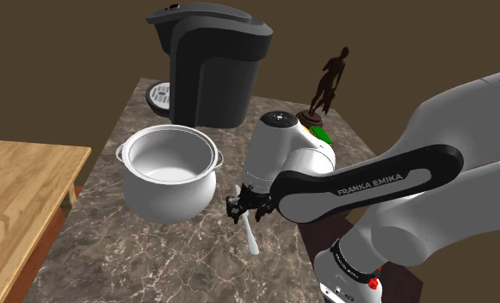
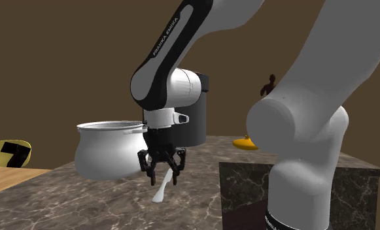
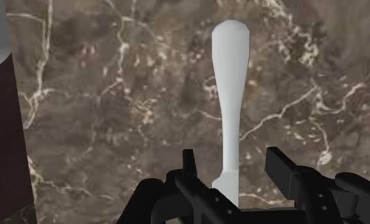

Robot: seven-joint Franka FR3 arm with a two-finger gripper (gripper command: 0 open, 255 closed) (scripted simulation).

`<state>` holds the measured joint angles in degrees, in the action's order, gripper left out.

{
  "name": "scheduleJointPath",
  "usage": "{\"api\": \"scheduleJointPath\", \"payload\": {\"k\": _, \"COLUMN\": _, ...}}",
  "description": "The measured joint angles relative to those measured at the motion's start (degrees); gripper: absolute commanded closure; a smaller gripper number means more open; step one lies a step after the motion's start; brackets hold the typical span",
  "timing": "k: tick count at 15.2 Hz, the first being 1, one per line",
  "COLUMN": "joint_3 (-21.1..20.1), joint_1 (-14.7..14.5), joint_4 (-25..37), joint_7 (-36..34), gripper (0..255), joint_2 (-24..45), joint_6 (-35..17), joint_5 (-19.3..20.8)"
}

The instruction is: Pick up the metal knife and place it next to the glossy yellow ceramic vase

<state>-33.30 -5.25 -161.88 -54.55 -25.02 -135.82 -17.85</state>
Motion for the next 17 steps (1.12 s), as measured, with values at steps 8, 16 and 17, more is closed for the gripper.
{"api": "scheduleJointPath", "payload": {"k": 8, "joint_3": 0.1, "joint_1": -0.1, "joint_4": 0.0, "joint_7": 0.1, "gripper": 255, "joint_2": -0.3, "joint_6": 0.1, "joint_5": -0.1}}
{"api": "scheduleJointPath", "payload": {"k": 16, "joint_3": 1.9, "joint_1": -0.8, "joint_4": 2.0, "joint_7": 0.6, "gripper": 255, "joint_2": -4.7, "joint_6": 6.6, "joint_5": 0.0}}
{"api": "scheduleJointPath", "payload": {"k": 17, "joint_3": 2.3, "joint_1": -1.0, "joint_4": 2.2, "joint_7": 0.8, "gripper": 255, "joint_2": -5.6, "joint_6": 7.7, "joint_5": -0.1}}
